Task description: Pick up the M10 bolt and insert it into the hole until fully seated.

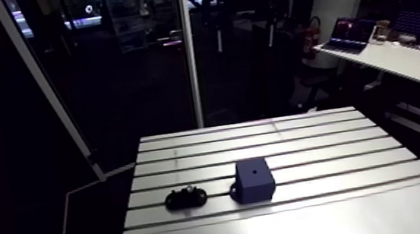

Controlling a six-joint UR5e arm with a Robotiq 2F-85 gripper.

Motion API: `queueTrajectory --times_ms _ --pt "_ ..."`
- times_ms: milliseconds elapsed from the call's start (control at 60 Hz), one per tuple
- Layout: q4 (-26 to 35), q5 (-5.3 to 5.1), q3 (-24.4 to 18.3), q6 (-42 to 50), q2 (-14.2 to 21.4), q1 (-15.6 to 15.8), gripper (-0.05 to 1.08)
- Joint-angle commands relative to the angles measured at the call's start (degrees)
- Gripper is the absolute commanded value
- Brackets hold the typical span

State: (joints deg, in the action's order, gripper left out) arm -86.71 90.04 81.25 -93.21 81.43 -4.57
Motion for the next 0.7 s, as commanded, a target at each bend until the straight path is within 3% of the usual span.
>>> queueTrajectory --times_ms 17,517,700 --pt "-2.0 -1.93 2.2 1.6 0.0 3.3 0.0" --pt "-2.0 -1.93 2.3 1.6 0.1 3.3 0.0" --pt "-2.1 -1.49 2.7 1.6 0.3 3.3 0.0"
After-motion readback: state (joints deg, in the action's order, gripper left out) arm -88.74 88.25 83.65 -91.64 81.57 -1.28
